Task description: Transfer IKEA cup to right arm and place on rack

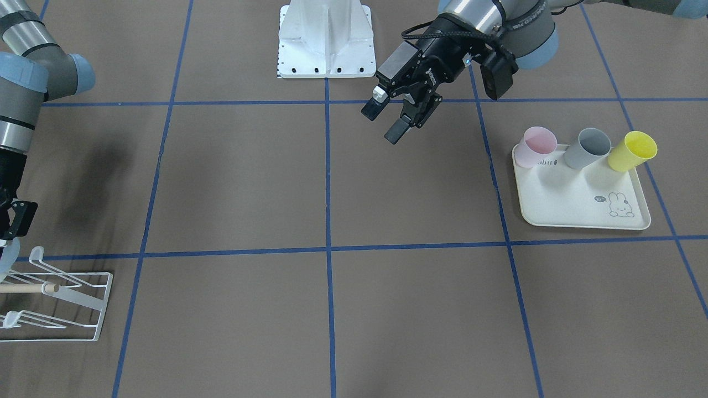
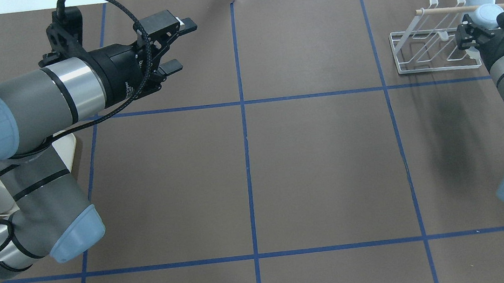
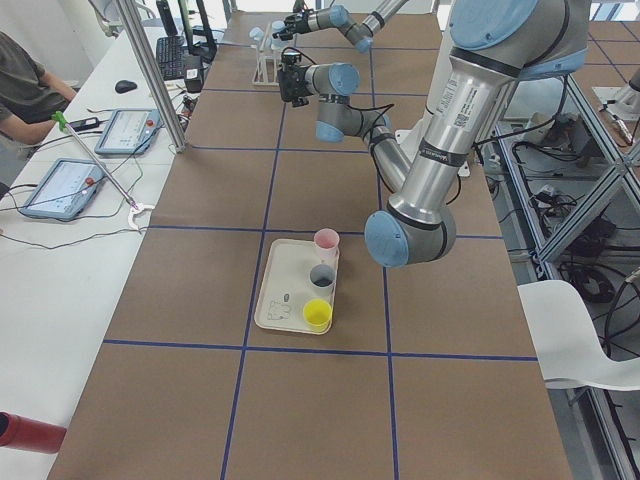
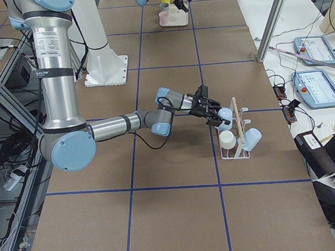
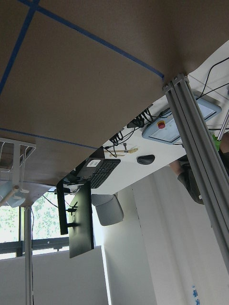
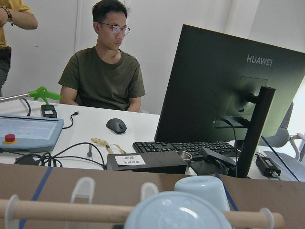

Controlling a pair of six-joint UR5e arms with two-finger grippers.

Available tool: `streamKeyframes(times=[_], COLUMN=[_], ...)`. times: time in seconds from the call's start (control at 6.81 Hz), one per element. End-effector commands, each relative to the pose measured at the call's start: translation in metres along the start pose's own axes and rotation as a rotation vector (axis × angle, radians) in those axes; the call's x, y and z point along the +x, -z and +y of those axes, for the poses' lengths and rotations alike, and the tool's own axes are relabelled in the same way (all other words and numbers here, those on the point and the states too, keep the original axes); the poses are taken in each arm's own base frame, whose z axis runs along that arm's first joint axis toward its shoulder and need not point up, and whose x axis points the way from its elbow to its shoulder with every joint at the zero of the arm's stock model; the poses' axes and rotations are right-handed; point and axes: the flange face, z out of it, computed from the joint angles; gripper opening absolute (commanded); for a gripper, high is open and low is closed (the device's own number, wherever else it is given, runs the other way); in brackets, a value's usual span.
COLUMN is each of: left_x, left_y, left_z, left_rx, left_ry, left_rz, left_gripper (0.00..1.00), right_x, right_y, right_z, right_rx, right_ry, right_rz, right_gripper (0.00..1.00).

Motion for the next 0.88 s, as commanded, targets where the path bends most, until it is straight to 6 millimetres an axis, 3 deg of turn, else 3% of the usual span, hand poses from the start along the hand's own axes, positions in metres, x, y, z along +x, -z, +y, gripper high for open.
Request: streamKeyframes(times=[0.0, 0.15, 0.29, 0.73], left_x=[-0.0005, -0.0005, -0.0005, -0.0031], left_y=[0.0005, 0.0005, 0.0005, 0.0015], left_z=[-0.0002, -0.0002, -0.0002, -0.0009], left_rx=[0.0, 0.0, 0.0, 0.0], left_ry=[0.0, 0.0, 0.0, 0.0], left_rz=[-0.001, -0.001, -0.001, -0.006], left_gripper=[1.0, 1.0, 1.0, 1.0], right_x=[-0.0028, -0.0031, -0.0037, -0.007], right_y=[-0.0018, -0.0019, -0.0013, 0.0024], right_z=[0.0023, 0.0028, 0.0021, -0.0044], right_rx=[-0.017, -0.027, -0.027, -0.025], right_ry=[-0.002, -0.003, -0.006, -0.021], right_rz=[-0.012, -0.02, -0.024, -0.047], right_gripper=[0.0, 0.26, 0.99, 1.0])
